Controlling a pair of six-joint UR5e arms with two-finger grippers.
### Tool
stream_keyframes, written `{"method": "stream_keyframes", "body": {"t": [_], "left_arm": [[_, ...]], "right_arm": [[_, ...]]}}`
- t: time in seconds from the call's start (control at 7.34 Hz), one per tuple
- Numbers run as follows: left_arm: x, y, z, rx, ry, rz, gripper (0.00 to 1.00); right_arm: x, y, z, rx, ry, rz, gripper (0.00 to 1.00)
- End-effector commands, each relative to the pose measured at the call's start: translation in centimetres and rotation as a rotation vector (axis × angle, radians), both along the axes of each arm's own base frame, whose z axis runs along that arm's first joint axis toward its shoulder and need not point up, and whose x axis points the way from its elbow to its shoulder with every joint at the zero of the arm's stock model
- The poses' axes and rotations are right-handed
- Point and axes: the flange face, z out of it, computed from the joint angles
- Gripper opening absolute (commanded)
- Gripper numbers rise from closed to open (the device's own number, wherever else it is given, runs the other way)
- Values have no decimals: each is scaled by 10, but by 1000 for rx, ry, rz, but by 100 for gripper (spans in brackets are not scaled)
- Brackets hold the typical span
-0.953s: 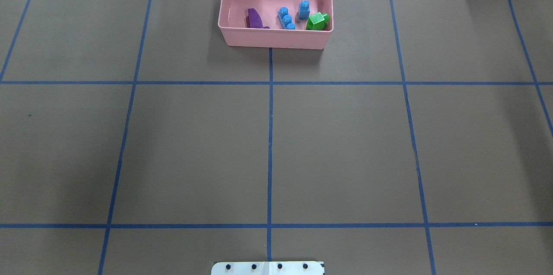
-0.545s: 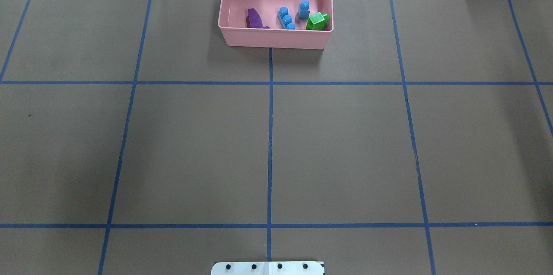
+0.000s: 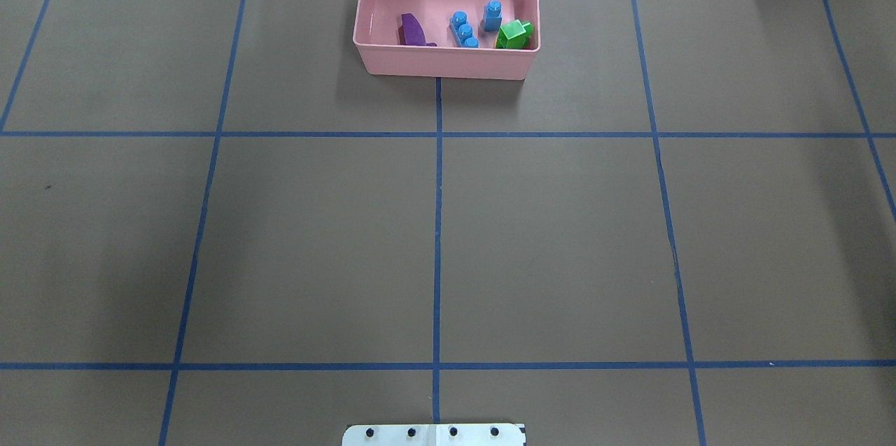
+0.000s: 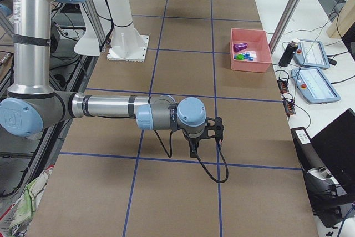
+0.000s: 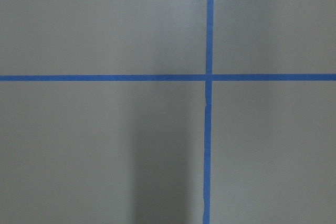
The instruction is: Put all blocks into box
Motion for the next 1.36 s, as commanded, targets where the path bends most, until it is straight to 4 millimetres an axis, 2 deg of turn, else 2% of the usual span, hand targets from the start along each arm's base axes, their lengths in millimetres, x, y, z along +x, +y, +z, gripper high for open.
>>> {"method": "stream_keyframes", "body": {"t": [0.0, 1.23], "left_arm": [[0, 0, 0, -2, 0, -2, 100], [0, -1, -1, -3, 0, -3, 100]], "right_arm": [[1, 1, 5, -13, 20, 2, 100], [1, 8, 12, -27, 25, 2, 100]]}}
